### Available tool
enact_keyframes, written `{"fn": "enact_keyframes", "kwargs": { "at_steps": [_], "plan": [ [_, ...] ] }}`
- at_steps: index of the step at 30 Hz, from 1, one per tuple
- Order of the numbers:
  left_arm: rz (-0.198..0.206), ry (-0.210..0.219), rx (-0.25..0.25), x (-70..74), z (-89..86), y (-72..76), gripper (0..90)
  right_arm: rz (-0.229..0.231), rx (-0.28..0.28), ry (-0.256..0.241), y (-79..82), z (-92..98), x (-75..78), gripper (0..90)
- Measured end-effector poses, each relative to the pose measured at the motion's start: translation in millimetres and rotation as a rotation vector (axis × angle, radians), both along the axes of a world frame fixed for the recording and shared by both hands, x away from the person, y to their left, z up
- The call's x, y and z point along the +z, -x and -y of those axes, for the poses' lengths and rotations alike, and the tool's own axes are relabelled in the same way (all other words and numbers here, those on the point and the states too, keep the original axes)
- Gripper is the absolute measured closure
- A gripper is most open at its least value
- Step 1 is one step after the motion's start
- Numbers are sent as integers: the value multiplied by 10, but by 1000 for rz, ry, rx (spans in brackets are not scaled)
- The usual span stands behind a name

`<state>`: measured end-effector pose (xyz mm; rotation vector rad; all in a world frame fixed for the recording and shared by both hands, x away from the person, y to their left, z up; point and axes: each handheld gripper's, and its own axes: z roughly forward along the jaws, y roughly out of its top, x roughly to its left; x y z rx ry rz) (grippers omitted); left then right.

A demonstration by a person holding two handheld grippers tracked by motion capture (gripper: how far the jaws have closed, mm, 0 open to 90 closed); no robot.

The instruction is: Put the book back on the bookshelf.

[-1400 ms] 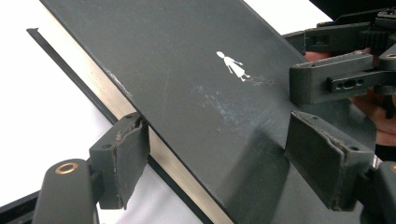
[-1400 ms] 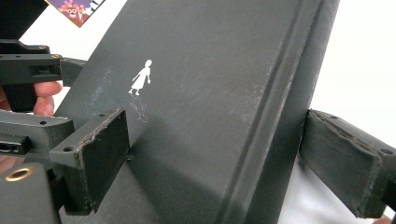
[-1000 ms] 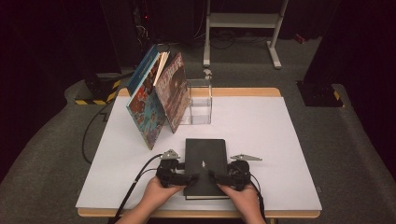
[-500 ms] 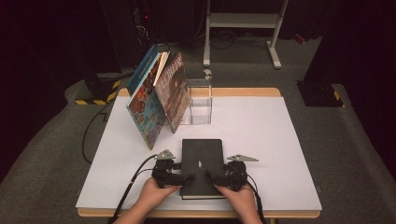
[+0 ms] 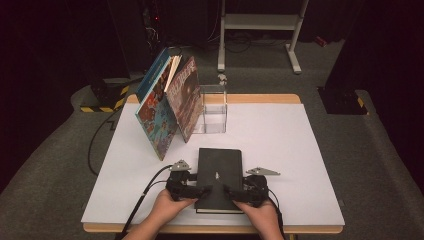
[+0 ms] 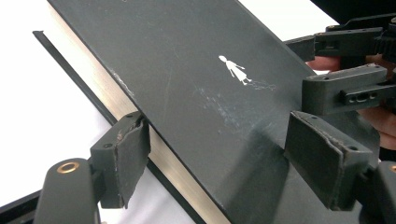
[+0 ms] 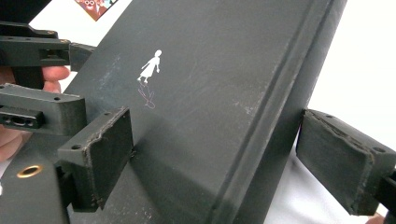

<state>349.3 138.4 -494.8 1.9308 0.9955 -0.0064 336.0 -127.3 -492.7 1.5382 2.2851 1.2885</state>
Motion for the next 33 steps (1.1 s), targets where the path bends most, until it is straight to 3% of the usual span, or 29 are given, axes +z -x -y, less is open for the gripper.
{"fn": "enact_keyframes", "kwargs": {
  "at_steps": [7, 13, 17, 20, 22, 29, 33],
  "plan": [
    [7, 26, 4, -43, 8, 20, 230, 18, 17, -13, 9, 100, -10, 140],
    [58, 11, 18, -28, -35, 27, 264, 20, 42, -17, -11, 139, -16, 145],
    [32, 32, 41, -43, -91, -34, 269, 34, 56, -7, -29, 151, -7, 154],
    [72, 30, 61, -37, -96, -42, 314, 48, 58, 5, -58, 170, 7, 172],
    [79, 37, 73, -39, -91, -57, 342, 50, 54, 5, -86, 187, 9, 175],
    [22, 70, 82, -45, -39, -133, 291, 65, 53, 14, -182, 264, 27, 216],
    [7, 19, 65, -22, 46, -136, 241, 72, 43, -5, -158, 307, 6, 217]
  ]
}}
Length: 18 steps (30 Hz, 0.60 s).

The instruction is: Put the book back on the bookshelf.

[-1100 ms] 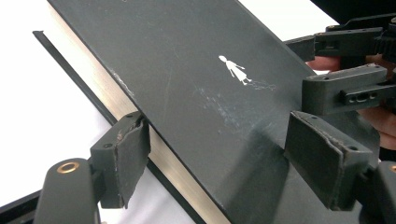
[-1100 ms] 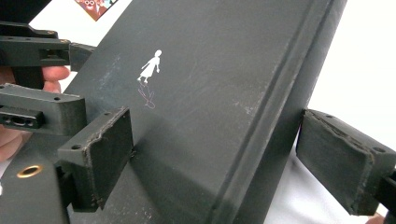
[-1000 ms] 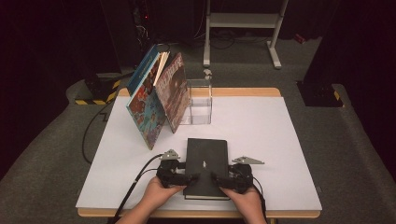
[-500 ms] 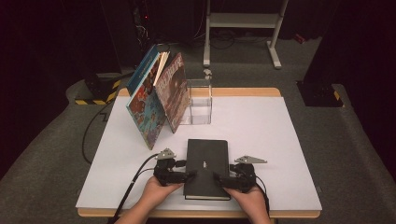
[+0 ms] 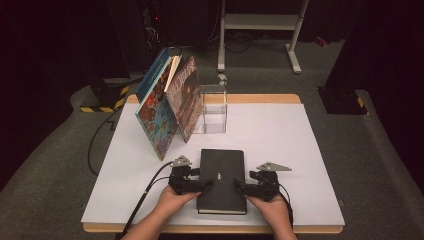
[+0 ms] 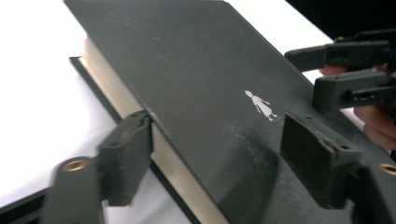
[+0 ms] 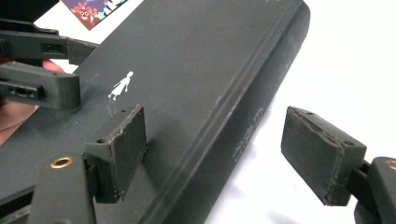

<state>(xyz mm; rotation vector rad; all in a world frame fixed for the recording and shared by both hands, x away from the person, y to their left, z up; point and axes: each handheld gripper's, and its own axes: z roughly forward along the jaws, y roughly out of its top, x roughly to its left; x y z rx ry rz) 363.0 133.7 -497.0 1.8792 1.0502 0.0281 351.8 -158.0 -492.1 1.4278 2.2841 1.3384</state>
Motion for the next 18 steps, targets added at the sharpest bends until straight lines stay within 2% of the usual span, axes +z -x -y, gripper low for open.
{"fn": "enact_keyframes", "kwargs": {
  "at_steps": [3, 7, 15, 18],
  "plan": [
    [-12, -18, -11, 3, 39, -9, 195, 12, -1, -9, 29, 35, -19, 215],
    [-28, -15, -17, -13, 50, -36, 165, 9, -3, -29, 80, 60, -41, 213],
    [-5, -25, -29, -13, 46, -33, 163, 8, 0, -42, 113, 63, -59, 200],
    [-10, -20, -30, -15, 44, -38, 162, 8, 2, -43, 126, 63, -64, 192]
  ]
}}
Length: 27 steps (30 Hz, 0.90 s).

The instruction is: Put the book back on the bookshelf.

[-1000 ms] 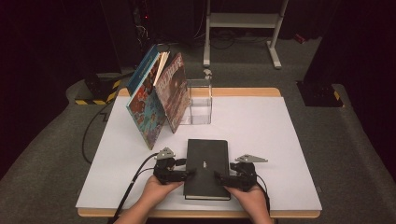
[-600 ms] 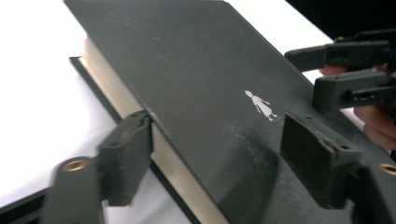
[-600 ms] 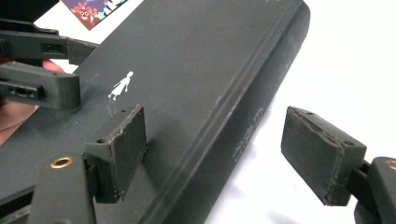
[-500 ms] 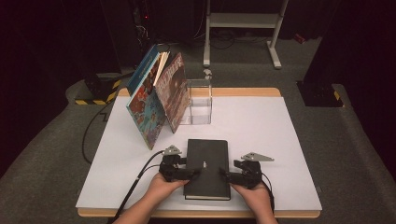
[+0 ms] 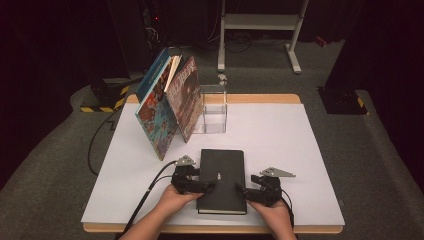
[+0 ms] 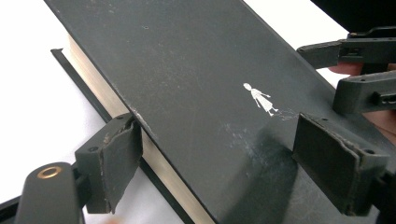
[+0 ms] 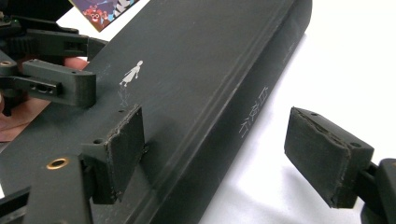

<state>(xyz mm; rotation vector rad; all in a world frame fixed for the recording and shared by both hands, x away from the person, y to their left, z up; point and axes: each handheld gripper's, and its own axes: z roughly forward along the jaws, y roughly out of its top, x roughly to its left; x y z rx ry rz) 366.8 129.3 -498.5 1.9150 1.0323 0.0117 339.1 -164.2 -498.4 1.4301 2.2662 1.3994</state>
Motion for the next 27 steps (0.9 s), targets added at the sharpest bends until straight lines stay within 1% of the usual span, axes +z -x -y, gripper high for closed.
{"fn": "enact_keyframes", "kwargs": {
  "at_steps": [3, 4, 6, 9, 10, 13, 16, 18, 20, 22, 24, 25, 27],
  "plan": [
    [-6, 2, -2, -2, -2, -8, 161, -5, 10, 5, -6, -21, 3, 181],
    [-1, -1, -2, 1, 0, -3, 162, -7, 15, 9, -8, -27, 5, 176],
    [18, -15, 0, 12, 12, 13, 164, -12, 22, 7, -5, -55, 5, 166],
    [46, -22, -2, 15, 0, 34, 172, -13, 34, 10, -11, -97, -4, 148],
    [53, -23, 0, 21, -5, 41, 190, -19, 37, 8, -13, -113, -7, 146],
    [96, -42, 4, 57, -41, 86, 261, -18, 42, 10, -20, -125, -5, 145],
    [134, -48, 1, 84, -81, 118, 347, -22, 43, 4, -21, -129, -10, 144],
    [139, -50, 2, 92, -83, 123, 359, -25, 42, 0, -21, -132, -13, 144],
    [162, -58, -2, 113, -97, 134, 388, -23, 41, 1, -16, -135, -11, 145],
    [174, -62, -4, 122, -95, 142, 398, -20, 45, 2, -11, -137, -9, 145],
    [194, -65, -8, 135, -104, 152, 416, -20, 49, 4, -3, -140, -5, 145],
    [210, -70, -9, 141, -101, 161, 420, -17, 51, 3, -2, -140, -4, 145],
    [218, -75, -10, 150, -96, 166, 422, -20, 54, -2, -3, -138, -4, 145]
  ]
}}
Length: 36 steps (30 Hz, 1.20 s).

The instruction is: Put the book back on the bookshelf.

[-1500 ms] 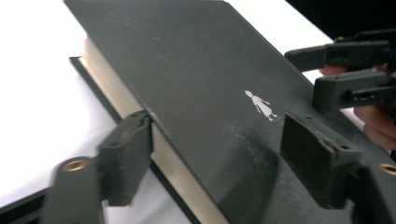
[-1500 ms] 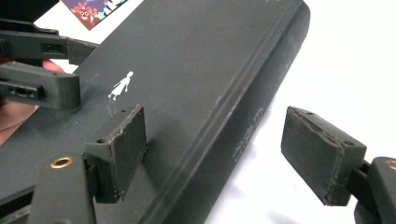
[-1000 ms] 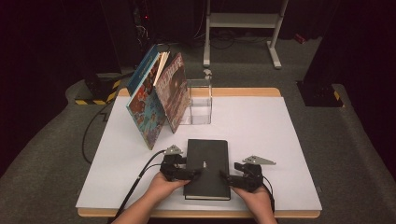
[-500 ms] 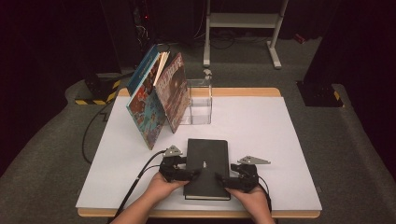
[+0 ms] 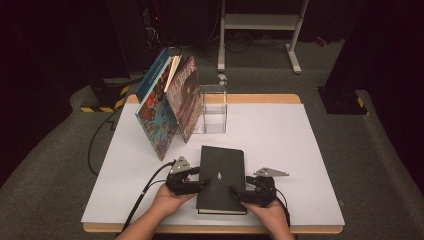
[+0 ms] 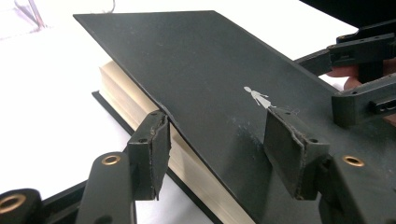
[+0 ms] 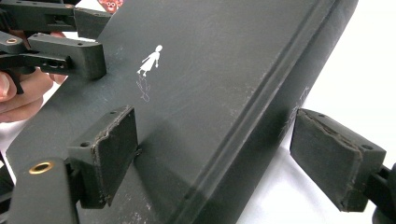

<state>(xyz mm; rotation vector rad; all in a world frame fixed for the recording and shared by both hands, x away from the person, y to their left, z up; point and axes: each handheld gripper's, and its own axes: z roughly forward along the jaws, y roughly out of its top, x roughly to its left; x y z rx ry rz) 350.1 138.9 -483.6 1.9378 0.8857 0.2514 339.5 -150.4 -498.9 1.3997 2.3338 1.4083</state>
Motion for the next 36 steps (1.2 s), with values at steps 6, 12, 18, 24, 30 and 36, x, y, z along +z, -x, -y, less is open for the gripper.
{"fn": "enact_keyframes", "kwargs": {
  "at_steps": [6, 12, 18, 24, 30, 36],
  "plan": [
    [28, -3, -6, 9, -4, 16, 421, -6, 6, -10, -11, 9, -4, 141],
    [22, 6, 28, 0, 12, 49, 419, -8, 7, -12, -6, 11, -5, 143],
    [98, -14, 3, 71, 23, 81, 420, -18, 13, -24, -16, 33, 7, 145],
    [133, -34, -12, 87, 31, 88, 420, -12, 7, -26, -15, 57, 16, 159],
    [162, -12, -25, 80, 17, 95, 420, -18, 1, -35, -34, 81, 19, 173],
    [202, -3, -39, 105, 18, 112, 424, -59, 2, -77, -97, 88, 15, 174]
  ]
}}
